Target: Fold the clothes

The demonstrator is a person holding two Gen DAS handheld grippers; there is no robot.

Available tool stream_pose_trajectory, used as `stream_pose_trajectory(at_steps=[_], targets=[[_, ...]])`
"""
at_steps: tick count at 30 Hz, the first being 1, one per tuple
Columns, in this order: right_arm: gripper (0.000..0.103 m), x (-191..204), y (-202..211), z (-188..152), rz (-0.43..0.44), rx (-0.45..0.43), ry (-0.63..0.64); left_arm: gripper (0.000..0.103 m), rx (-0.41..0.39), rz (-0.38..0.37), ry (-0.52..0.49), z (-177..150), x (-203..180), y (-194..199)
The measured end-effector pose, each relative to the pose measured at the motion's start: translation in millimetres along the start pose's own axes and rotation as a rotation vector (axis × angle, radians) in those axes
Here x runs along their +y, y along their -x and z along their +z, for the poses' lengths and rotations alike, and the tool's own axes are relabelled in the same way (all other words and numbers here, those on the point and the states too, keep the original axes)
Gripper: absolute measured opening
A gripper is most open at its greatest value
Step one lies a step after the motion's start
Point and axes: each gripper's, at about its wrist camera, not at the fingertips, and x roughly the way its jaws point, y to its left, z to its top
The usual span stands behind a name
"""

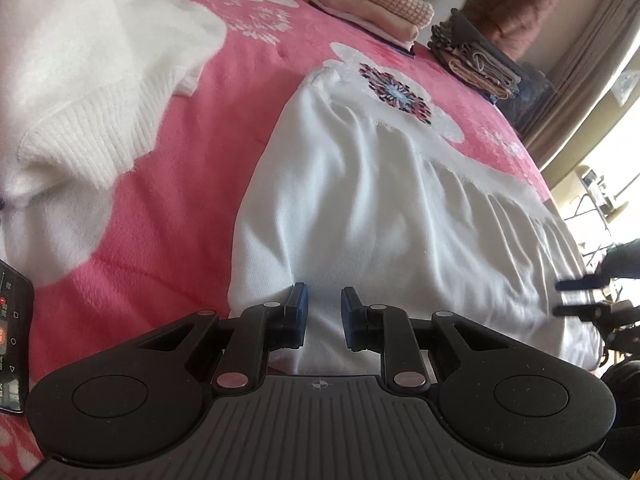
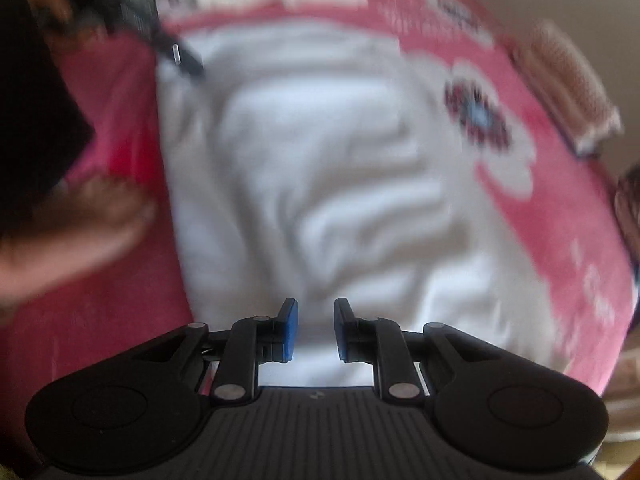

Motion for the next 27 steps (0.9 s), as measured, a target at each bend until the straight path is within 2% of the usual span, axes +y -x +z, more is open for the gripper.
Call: stream_pose_trajectory(at_steps=[2,6,8,10,14,17,21,24,27], targets=[[0.020,12,-5,25,0.035,-0.092,0.008,0.021,0.001,0.006,-0.003,0,-1,0],[0.020,42,-43,68,0.045,-0.187,0.085,0.021,0.002,0.013,-0.012,1,-3,1],[0.020,44,-65,75,0.034,-0.178,0.088,0.021,0.001,0.004,-0.008,0,0,2],[0.020,34,-73,65,0.030,-0.132,0.060,0.021,0.000,-0.011,-0.003,0,3,2],[0.021,11,-55,21,0.012,-0.016,-0.036,0.021,0.001,-0.032,-0.002,1,7,1],[0.021,-8,-39,9,0.007,0.025,-0.120,0.021,-0.005,-0.026,-0.015,1,5,2],[0.021,-18,-36,39,0.021,-0.089,-0.178,0.023,-0.040,0.063,-0.112,-1,-13,17],[0.021,-14,-55,70,0.006,-0.163,-0.166,0.032,-0.091,0.127,-0.208,-6,-28,31],[0.021,-15,-77,84,0.014,-0.182,-0.186,0.033,-0.121,0.138,-0.243,-8,-36,33]])
